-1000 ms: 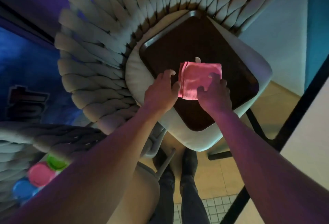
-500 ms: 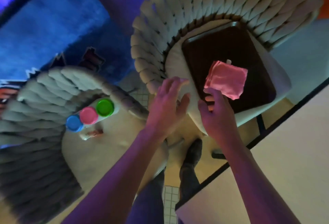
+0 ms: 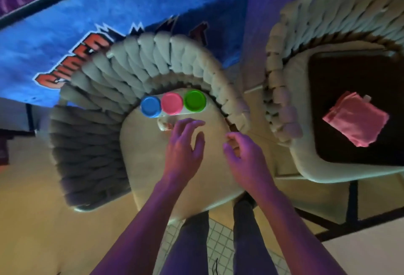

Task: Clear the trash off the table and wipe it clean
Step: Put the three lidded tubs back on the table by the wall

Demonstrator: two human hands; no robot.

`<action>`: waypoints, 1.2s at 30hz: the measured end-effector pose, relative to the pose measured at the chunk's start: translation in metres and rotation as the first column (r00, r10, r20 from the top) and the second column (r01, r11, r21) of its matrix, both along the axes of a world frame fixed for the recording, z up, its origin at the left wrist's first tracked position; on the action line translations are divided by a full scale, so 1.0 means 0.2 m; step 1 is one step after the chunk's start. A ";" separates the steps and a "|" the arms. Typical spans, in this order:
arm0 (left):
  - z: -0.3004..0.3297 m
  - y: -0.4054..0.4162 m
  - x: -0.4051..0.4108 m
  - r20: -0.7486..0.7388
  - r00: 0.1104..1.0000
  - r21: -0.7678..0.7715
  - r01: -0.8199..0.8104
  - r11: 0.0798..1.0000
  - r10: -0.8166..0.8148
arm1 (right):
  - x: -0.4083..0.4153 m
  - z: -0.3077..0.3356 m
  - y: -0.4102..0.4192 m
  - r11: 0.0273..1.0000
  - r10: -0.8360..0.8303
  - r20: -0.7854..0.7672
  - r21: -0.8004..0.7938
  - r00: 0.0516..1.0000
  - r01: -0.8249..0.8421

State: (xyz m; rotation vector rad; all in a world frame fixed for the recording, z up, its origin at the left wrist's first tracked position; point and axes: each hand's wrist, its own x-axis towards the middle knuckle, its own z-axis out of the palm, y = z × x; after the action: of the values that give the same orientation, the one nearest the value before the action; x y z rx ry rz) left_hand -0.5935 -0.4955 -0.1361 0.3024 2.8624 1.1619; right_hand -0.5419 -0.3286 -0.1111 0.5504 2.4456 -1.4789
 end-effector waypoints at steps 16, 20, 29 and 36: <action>-0.54 -0.83 -0.54 0.305 0.932 -0.344 -0.085 0.935 0.197 | -0.76 -0.64 -0.46 0.983 -0.001 0.177 0.182 0.984 -0.032; -0.60 -0.84 -0.67 0.389 0.899 -0.361 -0.054 0.931 0.203 | -0.89 -0.76 -0.49 0.983 -0.026 0.181 0.185 0.983 -0.008; -0.65 -0.84 -0.84 0.560 0.777 -0.322 -0.117 0.940 0.289 | -0.98 -0.87 -0.50 0.980 -0.146 0.276 0.171 0.950 0.101; -0.62 -0.87 -0.87 0.522 0.813 -0.227 -0.159 0.961 0.258 | -0.99 -0.80 -0.45 0.977 -0.172 0.285 0.170 0.943 0.127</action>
State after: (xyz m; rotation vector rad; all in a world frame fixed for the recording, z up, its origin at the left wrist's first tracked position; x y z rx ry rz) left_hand -0.7676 -0.6687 -0.2591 -0.3203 2.4855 0.8306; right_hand -0.7393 -0.4179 -0.2702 0.9374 2.3268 -1.1654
